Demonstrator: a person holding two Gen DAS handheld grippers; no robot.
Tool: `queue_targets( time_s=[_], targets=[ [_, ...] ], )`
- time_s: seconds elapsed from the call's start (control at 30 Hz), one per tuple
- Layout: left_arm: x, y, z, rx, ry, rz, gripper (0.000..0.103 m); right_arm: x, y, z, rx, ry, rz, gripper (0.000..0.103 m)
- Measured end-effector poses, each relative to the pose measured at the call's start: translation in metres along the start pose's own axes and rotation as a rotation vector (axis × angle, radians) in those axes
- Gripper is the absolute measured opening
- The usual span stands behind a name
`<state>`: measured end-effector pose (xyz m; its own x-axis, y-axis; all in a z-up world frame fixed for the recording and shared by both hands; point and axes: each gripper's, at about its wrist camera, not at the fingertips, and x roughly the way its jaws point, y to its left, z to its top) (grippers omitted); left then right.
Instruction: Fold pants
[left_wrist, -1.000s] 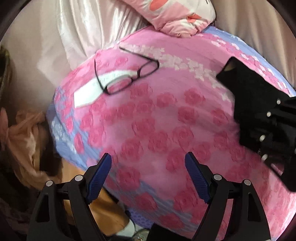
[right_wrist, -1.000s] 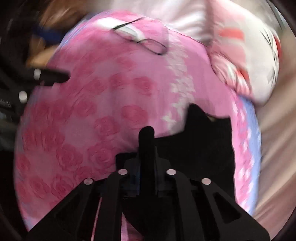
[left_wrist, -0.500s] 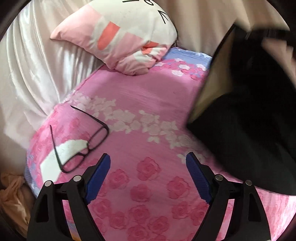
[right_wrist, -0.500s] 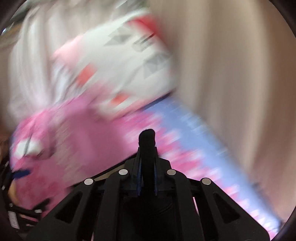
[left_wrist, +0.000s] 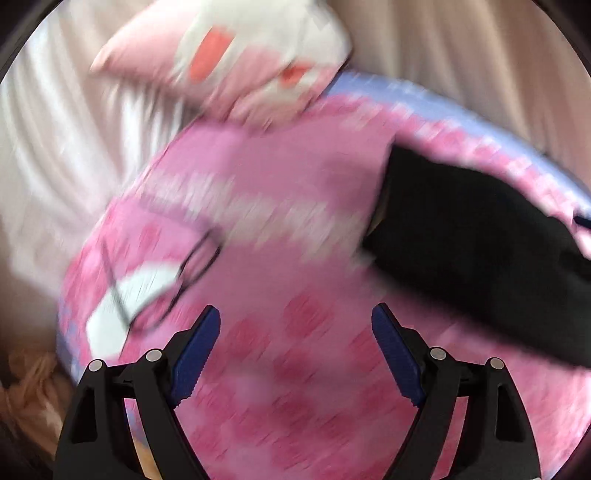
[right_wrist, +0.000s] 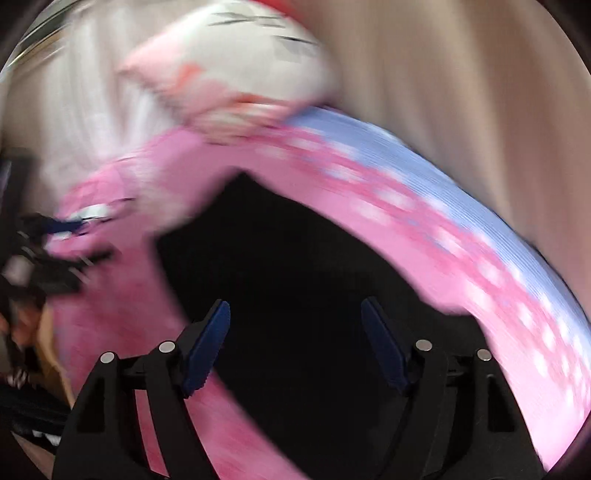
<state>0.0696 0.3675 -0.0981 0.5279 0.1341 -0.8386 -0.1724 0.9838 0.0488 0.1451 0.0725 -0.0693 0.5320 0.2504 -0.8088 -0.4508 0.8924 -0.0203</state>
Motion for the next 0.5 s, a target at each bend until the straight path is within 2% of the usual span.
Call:
queue_targets(
  time_s=[0.07,0.17,0.23,0.33,0.37,0.4,0.43,0.47,0.5],
  targets=[
    [-0.007,-0.024,0.026,0.038,-0.06,-0.076,0.087,0.002,-0.061,-0.002,0.133,0.022,-0.048,0.071],
    [0.009,-0.059,0.059,0.083,-0.104,-0.093,0.087,0.025,-0.123,0.0,0.21,0.09,-0.102,0.071],
    [0.045,-0.09,0.08,0.162,-0.08,-0.029,0.087,0.049,-0.139,0.004,0.212,0.123,-0.066,0.071],
    [0.1,-0.108,0.09,0.242,0.008,0.158,0.092,0.078,-0.122,0.002,0.114,0.156,-0.015,0.07],
    [0.11,-0.102,0.091,0.222,0.014,0.158,0.096,0.09,-0.11,0.003,0.032,0.147,-0.021,0.07],
    [0.112,-0.096,0.091,0.2,0.007,0.174,0.098,0.099,-0.105,0.004,-0.021,0.137,-0.08,0.07],
    [0.118,-0.09,0.092,0.183,0.007,0.238,0.098,0.107,-0.106,0.005,-0.037,0.125,-0.146,0.07],
    [0.122,-0.084,0.091,0.178,0.019,0.265,0.098,0.111,-0.116,0.01,0.025,0.107,-0.137,0.07],
    [0.126,-0.075,0.093,0.133,0.047,0.213,0.098,0.107,-0.123,0.014,0.089,0.082,-0.129,0.07]
  ],
)
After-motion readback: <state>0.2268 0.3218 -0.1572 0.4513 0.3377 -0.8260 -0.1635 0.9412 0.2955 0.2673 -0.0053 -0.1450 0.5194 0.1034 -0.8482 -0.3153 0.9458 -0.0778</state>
